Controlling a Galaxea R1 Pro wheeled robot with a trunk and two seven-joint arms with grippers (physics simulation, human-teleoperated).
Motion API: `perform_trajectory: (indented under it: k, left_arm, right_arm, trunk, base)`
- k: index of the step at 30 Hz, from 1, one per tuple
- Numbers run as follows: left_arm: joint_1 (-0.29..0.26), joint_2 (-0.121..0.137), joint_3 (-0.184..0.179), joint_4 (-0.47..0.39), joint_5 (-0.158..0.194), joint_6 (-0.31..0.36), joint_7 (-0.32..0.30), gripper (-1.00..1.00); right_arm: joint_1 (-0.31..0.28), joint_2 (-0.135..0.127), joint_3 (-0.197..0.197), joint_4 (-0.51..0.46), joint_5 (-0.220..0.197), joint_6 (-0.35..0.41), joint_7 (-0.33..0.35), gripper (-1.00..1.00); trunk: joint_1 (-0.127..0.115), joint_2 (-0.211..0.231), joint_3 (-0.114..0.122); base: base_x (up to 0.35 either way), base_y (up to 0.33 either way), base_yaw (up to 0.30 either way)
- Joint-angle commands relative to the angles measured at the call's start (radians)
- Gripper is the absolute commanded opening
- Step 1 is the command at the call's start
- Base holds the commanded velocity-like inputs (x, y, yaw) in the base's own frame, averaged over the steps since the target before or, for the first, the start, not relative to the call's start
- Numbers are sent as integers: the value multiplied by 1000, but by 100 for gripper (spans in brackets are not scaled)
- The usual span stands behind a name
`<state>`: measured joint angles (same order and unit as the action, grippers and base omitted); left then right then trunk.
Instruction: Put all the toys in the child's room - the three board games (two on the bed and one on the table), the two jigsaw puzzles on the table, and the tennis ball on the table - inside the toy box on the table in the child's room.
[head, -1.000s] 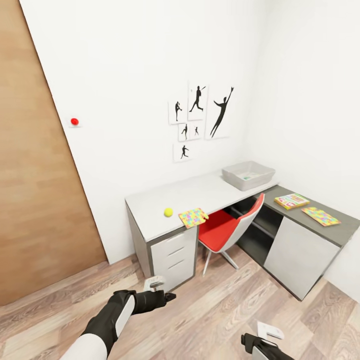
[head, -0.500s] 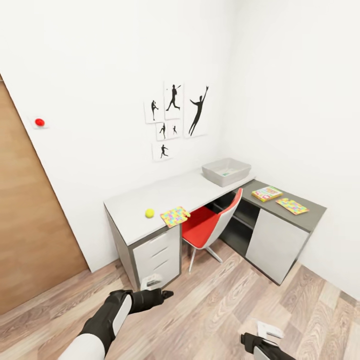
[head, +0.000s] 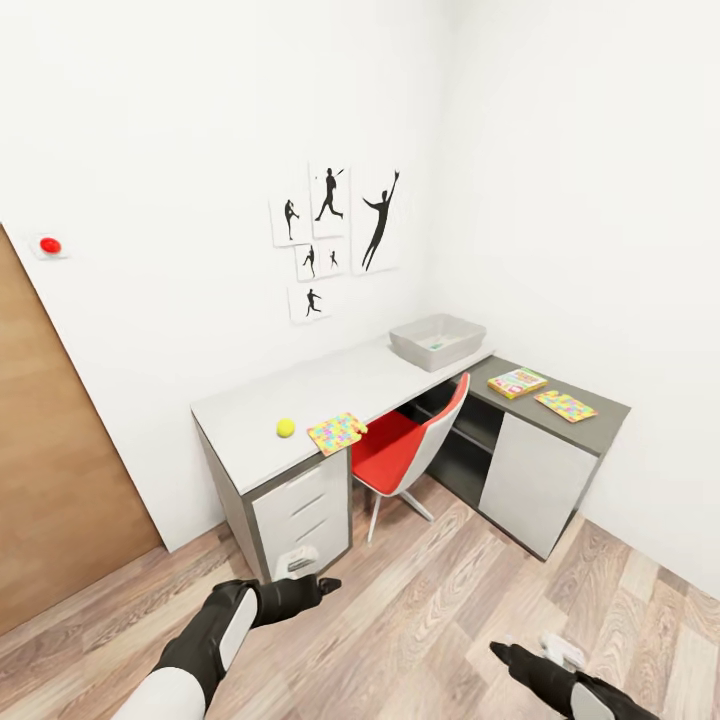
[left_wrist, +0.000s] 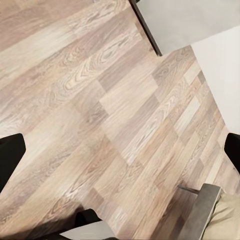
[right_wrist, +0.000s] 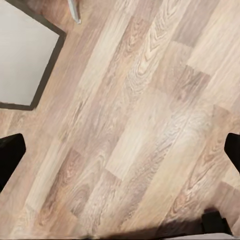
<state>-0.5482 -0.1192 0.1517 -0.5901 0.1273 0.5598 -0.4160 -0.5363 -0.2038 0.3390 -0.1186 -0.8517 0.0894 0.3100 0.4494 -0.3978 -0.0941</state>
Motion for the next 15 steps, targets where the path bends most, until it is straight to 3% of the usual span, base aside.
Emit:
perform_trajectory:
  k: [1,4,5,7,10,12,15]
  left_arm:
    - [-1,-1,8,0,3,8,-2,100]
    - [-1,-1,10,0,3,8,-2,100]
    - [-1,-1,11,0,3,8,-3,100]
    - [-1,-1,11,0,3,8,-2,100]
    - [-1,-1,12,0,3,7,-2,100]
    - [-1,-1,13,0,3,5,-1,100]
    - [-1,0,17,0,3,-7,-1,100]
  right_arm:
    - [-1,-19,6,-1,-23,23,44,100]
    - [-1,-77,0,-6,-53,82,207,100]
    - [-1,-102,-2,-11,-61,103,290,100]
    - [-1,-128,-5,-20,-66,123,373,100]
    - [-2,-179,-16,-69,-72,181,550,100]
    - [-2,-195,-32,-120,-74,208,615,100]
    - [-3,-204,-76,-199,-74,229,654,100]
  trunk:
    - [1,-2,-2]
    - [1,-2,-2]
    - [1,-2,-2]
    - [1,-2,-2]
    - [1,-2,-2]
    - [1,-2,-2]
    - [1,-2,-2]
  base:
    - [0,0,-7]
    - [0,0,-4]
    - [0,0,-2]
    - [0,0,-1]
    - [0,0,0]
    - [0,0,0]
    - [0,0,0]
